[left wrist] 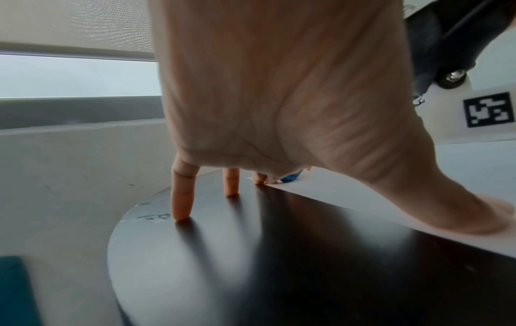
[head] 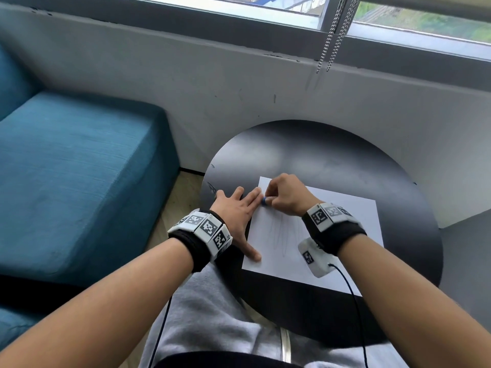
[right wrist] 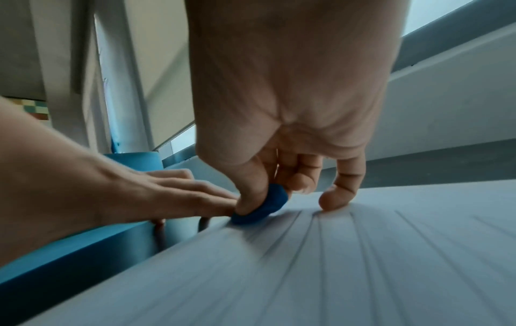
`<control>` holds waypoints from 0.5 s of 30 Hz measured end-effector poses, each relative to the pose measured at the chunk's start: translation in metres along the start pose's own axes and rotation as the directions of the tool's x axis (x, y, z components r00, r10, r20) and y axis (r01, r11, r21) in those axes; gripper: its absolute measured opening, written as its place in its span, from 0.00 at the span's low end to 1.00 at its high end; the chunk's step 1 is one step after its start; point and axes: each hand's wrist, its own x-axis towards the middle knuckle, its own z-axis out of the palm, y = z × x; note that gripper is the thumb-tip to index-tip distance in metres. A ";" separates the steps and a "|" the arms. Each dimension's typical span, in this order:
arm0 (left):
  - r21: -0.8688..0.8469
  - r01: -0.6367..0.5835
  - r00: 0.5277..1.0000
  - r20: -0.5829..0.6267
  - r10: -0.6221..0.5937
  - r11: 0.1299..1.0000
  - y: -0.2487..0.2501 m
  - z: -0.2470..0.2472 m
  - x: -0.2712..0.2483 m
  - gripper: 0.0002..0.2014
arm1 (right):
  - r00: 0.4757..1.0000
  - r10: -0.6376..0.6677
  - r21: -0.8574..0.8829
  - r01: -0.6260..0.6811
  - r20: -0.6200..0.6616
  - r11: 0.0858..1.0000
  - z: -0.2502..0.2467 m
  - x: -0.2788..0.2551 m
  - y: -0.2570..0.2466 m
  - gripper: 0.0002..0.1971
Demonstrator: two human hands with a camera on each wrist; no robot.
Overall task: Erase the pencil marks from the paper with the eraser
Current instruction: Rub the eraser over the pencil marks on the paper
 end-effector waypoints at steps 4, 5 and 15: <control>-0.006 -0.005 1.000 0.003 0.005 1.000 0.000 0.001 0.000 0.72 | 0.986 -0.091 -0.010 0.093 0.141 0.996 0.006 -0.018 0.000 0.04; -0.009 -0.005 1.000 0.001 0.005 1.000 0.000 0.002 0.000 0.73 | 0.973 -0.103 -0.032 0.111 0.205 0.993 0.006 -0.021 -0.001 0.04; -0.003 -0.001 1.000 -0.010 0.001 1.000 0.001 0.002 -0.001 0.72 | 0.983 -0.059 -0.086 0.075 0.175 0.994 0.001 -0.009 -0.005 0.06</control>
